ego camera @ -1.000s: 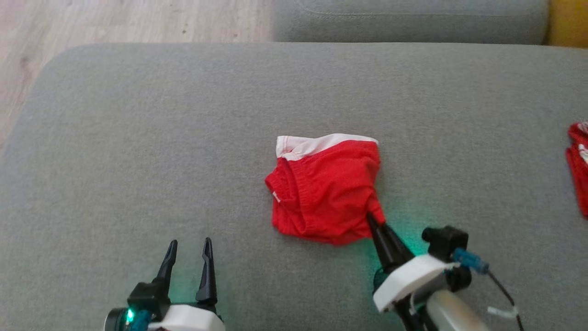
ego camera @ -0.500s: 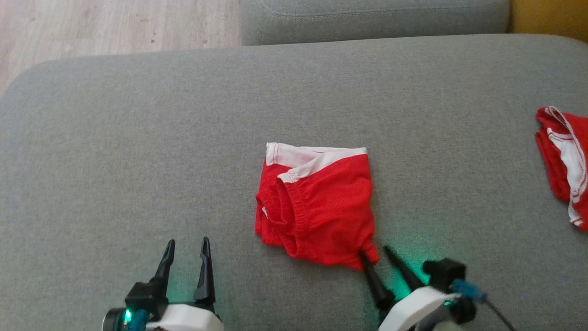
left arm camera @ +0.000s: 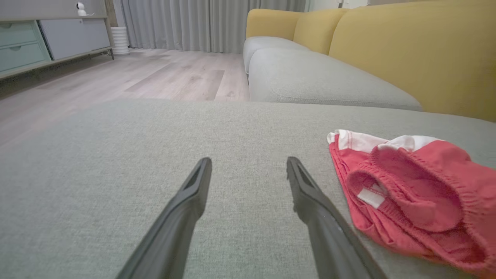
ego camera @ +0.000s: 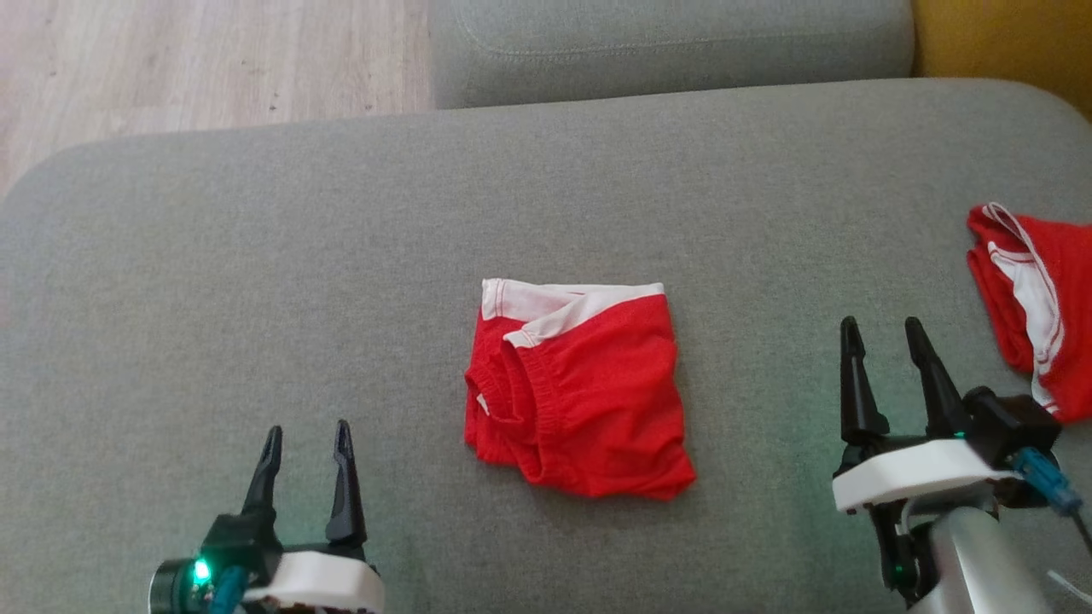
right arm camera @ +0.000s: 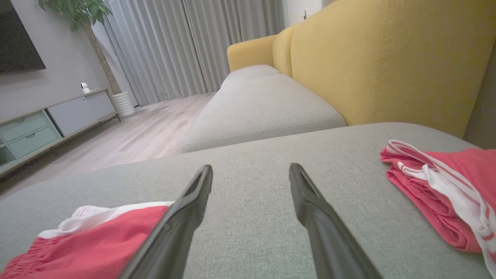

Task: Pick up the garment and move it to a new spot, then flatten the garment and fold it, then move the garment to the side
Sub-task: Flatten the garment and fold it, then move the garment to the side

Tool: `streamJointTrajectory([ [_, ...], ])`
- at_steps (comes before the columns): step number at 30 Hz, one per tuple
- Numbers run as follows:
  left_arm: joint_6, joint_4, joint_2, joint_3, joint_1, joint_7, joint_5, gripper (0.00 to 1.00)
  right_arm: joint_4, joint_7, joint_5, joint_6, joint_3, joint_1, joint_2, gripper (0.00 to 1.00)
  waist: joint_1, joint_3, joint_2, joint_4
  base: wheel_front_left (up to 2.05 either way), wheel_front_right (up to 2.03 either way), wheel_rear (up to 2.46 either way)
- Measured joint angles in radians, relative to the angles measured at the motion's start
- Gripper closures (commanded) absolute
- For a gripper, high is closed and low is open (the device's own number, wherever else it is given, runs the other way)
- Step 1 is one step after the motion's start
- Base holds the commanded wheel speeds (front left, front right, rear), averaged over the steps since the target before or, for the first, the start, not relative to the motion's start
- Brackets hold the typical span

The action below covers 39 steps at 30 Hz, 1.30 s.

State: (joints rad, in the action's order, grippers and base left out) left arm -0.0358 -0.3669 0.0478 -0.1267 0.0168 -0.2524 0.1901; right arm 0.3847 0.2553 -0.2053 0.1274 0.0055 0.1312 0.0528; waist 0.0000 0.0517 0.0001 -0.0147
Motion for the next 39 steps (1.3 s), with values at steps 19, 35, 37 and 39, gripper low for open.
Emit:
streamJointTrajectory([
  [19, -0.016, 0.008, 0.0, -0.065, -0.017, 0.0, 0.005, 0.0, 0.172, 0.0, -0.062, 0.0, 0.234, 0.059, -0.005, 0.0, 0.0, 0.025, 0.0, 0.064, 0.0, 0.0, 0.0],
  [35, -0.007, -0.008, 0.0, -0.076, 0.028, 0.0, 0.017, 0.0, 0.508, -0.002, -0.173, 0.0, 0.299, 0.286, -0.003, 1.0, 0.0001, 0.122, 0.0, 0.168, 0.0, 0.0, 0.0],
  [37, -0.004, -0.006, 0.0, -0.077, 0.028, 0.0, 0.017, 0.0, 0.505, -0.002, -0.171, 0.0, 0.291, 0.285, -0.005, 1.0, 0.0001, 0.121, 0.0, 0.159, 0.0, 0.0, 0.0],
  [39, 0.002, 0.0, 0.0, -0.079, 0.028, 0.0, 0.017, 0.0, 0.476, -0.002, -0.162, 0.0, 0.261, 0.281, -0.007, 1.0, 0.0001, 0.118, 0.0, 0.132, 0.0, 0.0, 0.0],
])
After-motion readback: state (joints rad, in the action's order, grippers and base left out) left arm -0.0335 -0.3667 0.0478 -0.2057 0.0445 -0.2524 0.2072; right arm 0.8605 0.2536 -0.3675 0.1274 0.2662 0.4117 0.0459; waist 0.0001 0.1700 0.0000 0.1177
